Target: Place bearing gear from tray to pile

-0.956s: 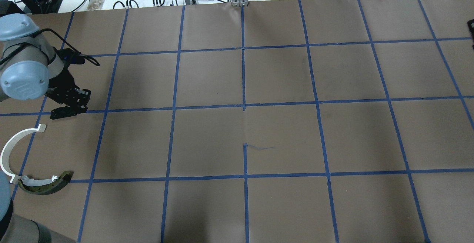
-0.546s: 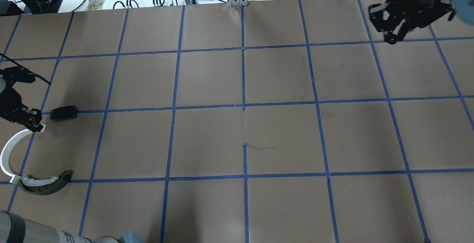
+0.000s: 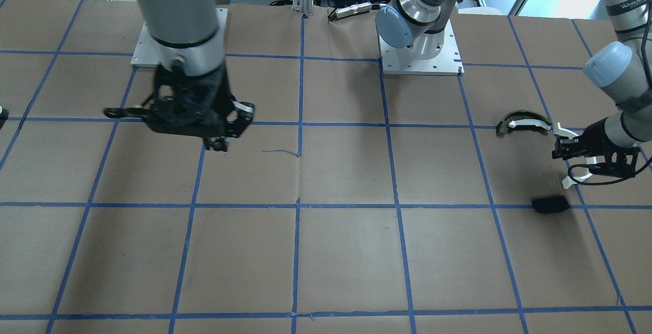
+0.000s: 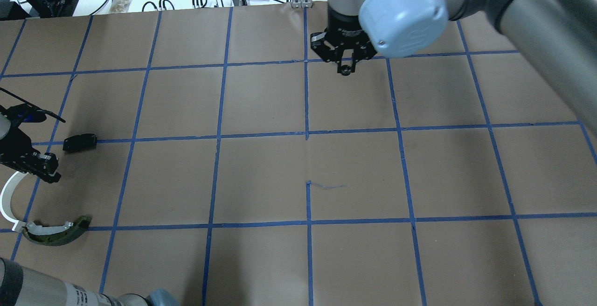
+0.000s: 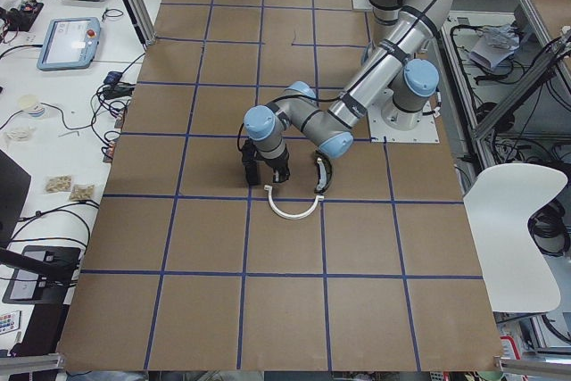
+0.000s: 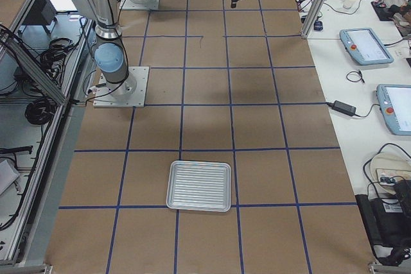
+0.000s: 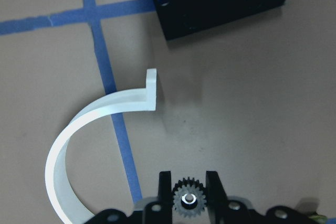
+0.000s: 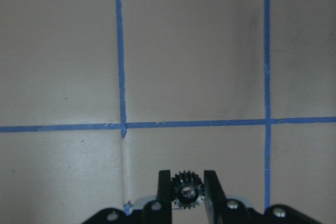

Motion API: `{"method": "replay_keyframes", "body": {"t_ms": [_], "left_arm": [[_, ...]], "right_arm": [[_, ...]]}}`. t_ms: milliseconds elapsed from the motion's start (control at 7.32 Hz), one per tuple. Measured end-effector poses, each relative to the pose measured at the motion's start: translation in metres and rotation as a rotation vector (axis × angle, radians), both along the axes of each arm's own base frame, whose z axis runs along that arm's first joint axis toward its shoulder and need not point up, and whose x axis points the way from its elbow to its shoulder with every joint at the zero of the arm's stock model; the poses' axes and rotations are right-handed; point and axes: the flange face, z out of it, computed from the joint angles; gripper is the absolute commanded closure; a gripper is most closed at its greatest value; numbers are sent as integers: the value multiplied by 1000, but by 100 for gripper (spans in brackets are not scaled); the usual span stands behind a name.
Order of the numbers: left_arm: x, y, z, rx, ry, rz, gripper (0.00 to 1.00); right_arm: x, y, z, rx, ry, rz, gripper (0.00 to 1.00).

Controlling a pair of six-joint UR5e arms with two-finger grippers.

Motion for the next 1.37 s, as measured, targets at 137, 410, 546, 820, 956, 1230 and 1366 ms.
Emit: {"method": "replay_keyframes", "body": {"t_ms": [137, 410, 546, 820, 956, 1230, 1366], "left_arm": [[-9, -1, -10, 3, 22, 20, 99], [-10, -4, -19, 7, 31, 30, 65], [-9, -5, -19, 6, 29, 27, 1], [-6, -14, -14, -6, 16, 17, 0], [-8, -25, -6, -19, 4, 2, 0], [-32, -46, 16, -40, -15, -43, 0], [-67, -62, 35, -50, -22, -78, 0]], "right_arm": [[40, -3, -42, 17, -15, 40, 75], [75, -7, -94, 45, -39, 104, 29], [80, -8, -102, 54, -53, 132, 0], [75, -15, -94, 42, -77, 135, 0], [62, -20, -78, 21, -85, 116, 0], [5, -28, -22, -3, -89, 37, 0], [-36, -22, 13, 8, -76, -19, 0]]}}
